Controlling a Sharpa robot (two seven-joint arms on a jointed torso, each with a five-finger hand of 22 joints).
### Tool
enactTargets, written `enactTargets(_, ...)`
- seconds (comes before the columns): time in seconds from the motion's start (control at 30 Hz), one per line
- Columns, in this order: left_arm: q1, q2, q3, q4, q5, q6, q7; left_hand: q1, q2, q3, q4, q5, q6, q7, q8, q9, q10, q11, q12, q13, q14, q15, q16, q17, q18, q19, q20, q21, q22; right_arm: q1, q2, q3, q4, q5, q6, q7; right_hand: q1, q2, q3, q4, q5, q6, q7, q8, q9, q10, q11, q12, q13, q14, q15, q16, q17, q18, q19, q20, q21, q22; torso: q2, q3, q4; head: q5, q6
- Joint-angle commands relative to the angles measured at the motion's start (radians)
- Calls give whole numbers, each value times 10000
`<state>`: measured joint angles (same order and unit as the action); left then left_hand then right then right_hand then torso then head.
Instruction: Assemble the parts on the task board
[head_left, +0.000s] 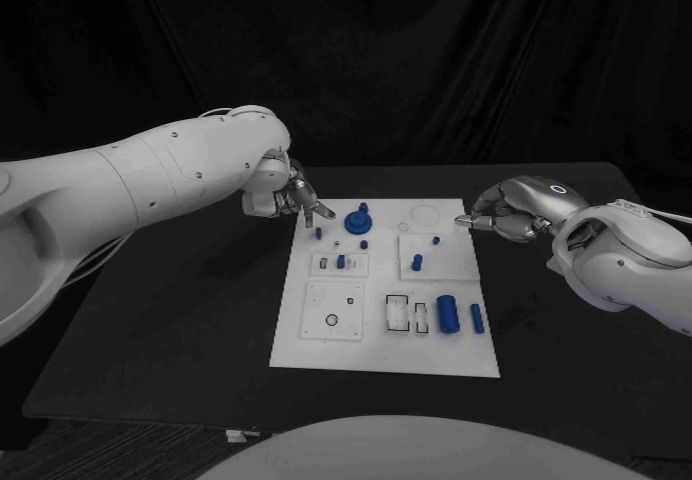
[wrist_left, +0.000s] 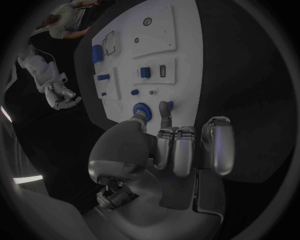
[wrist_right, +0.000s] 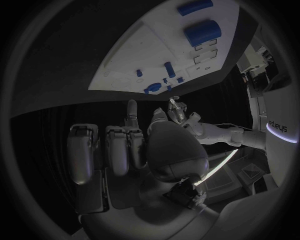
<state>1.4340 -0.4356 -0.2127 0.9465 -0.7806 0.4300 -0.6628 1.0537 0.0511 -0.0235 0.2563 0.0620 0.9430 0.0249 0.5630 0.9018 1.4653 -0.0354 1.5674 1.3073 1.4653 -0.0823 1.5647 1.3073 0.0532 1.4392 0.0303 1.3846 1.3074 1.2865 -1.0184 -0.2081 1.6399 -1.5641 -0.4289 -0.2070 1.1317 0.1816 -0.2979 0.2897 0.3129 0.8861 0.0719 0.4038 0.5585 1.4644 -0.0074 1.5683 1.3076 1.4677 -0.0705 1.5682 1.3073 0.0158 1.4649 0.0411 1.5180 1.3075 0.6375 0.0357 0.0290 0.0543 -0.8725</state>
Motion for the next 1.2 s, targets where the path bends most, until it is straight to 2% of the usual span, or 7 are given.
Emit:
enactTargets(0.03, -85, 98, 11, -234, -638, 144, 582, 87, -9, -44, -26, 62, -134, 9, 76, 125, 1055, -56, 34, 2635, 1055, -58, 61, 2635, 5, 43, -47, 24, 1206, -23, -20, 6, 44, -65, -49, -64, -7, -5, -64, 17, 40, -36, 11, 22, -3, 1064, 60, 25, 2632, 1031, 79, 26, 2635, 9, 721, 80, -41, 2411, 34, -21, -10, -23, -2)
enactTargets(0.27, -169, 191, 12, -576, -848, 6, 781, 97, -27, -190, -35, 3, -492, 39, 389, 729, 1055, -30, 34, 2635, 1055, -37, 61, 2635, 1, 53, -29, 26, 1260, -24, -10, 6, 27, -65, -49, -60, -11, 1, -68, 14, 49, -39, 10, 20, -5, 1064, 59, 25, 2632, 1031, 78, 26, 2635, 8, 723, 80, -38, 2412, 26, -15, -3, 7, -2)
enactTargets(0.43, -183, 182, 12, -606, -881, -2, 855, 146, -4, -333, -41, -21, -751, 8, 968, 1642, 1055, -48, 34, 2635, 1055, -45, 61, 2635, 2, 58, -30, 10, 1309, -25, 7, 6, 13, -65, -47, -55, -13, 4, -69, 13, 53, -40, 10, 19, -5, 1064, 59, 25, 2632, 1031, 78, 26, 2635, 8, 722, 80, -41, 2411, 31, -23, -9, 18, -2)
enactTargets(0.63, -193, 231, 12, -672, -892, 116, 950, 217, 16, -347, -76, -18, -948, 29, 968, 1814, 1055, -34, 34, 2635, 1055, -35, 61, 2635, 14, 20, -27, -47, 1290, -26, 28, 5, 6, -65, -38, -59, -13, 4, -69, 13, 53, -40, 10, 19, -5, 1064, 59, 25, 2632, 1031, 78, 26, 2635, 8, 722, 80, -41, 2411, 13, -4, -3, 28, -2)
enactTargets(0.87, -268, 349, 12, -845, -895, 335, 1165, 321, 90, -404, -109, -15, -1296, 200, 232, 1606, 1055, 110, 34, 2635, 1055, 80, 61, 2635, 21, -26, 65, -116, 1309, -28, 44, 5, 8, -65, -30, -66, -17, 12, -72, 11, 61, -42, 9, 17, -7, 1064, 58, 25, 2632, 1031, 78, 26, 2635, 8, 723, 80, -39, 2412, 15, -10, -1, 2, -2)
enactTargets(1.0, -355, 419, 12, -953, -896, 438, 1206, 381, 164, -458, -116, -12, -1074, 310, -606, 971, 1055, 210, 34, 2635, 1055, 168, 61, 2635, 32, -58, 161, -176, 1334, -29, 39, 5, 14, -65, -28, -71, -17, 12, -72, 11, 61, -42, 9, 17, -7, 1064, 58, 25, 2632, 1031, 78, 26, 2635, 8, 723, 80, -39, 2412, 17, -7, -6, 0, -2)
enactTargets(1.2, -450, 441, 12, -990, -896, 366, 1281, 435, 226, -502, -137, 26, -870, 390, -1323, 370, 1055, 279, 34, 2635, 1055, 231, 61, 2635, 41, -74, 221, -230, 1362, -30, 24, 5, 17, -65, -17, -80, -17, 12, -72, 11, 61, -42, 9, 17, -7, 1064, 58, 25, 2632, 1031, 78, 26, 2635, 8, 723, 80, -39, 2412, 21, -4, -7, 12, -2)
